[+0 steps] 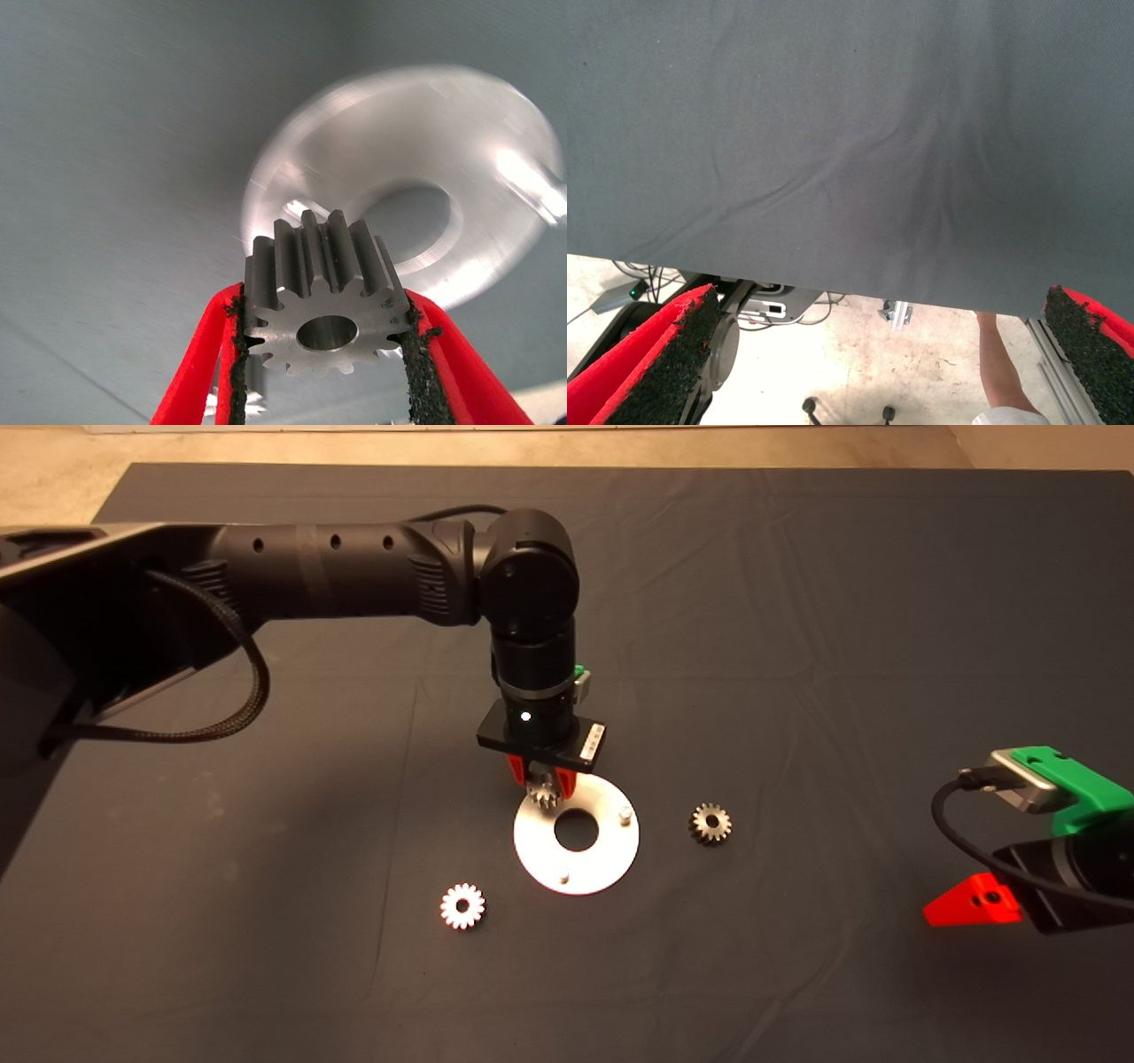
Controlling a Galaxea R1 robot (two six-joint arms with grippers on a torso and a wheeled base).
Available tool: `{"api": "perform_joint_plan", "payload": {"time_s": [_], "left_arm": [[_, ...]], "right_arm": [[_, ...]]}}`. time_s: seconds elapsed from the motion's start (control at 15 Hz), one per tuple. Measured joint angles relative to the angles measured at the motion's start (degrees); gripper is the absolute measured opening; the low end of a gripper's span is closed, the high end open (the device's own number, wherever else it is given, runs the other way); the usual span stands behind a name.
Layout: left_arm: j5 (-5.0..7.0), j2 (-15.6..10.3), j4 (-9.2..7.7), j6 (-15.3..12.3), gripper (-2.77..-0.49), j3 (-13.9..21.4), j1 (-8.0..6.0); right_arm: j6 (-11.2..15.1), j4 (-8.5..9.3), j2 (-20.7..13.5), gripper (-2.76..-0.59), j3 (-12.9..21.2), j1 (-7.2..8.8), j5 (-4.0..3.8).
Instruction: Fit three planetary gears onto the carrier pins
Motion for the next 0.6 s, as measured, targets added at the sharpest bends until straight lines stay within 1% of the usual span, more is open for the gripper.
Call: {"api": "perform_joint_plan", "payload": {"time_s": [0.07,0.6], "left_arm": [[0.5,0.3,0.11,-0.01,-2.33,-1.17,0.02],[0.42,0.74,0.09,-0.01,-2.33,-1.48,0.05]], "right_arm": [[0.0,0.0,0.01,-0.62,0.0,0.0,-0.01],[0.0,-0.01,-0.02,-0.62,0.0,0.0,0.05]]}}
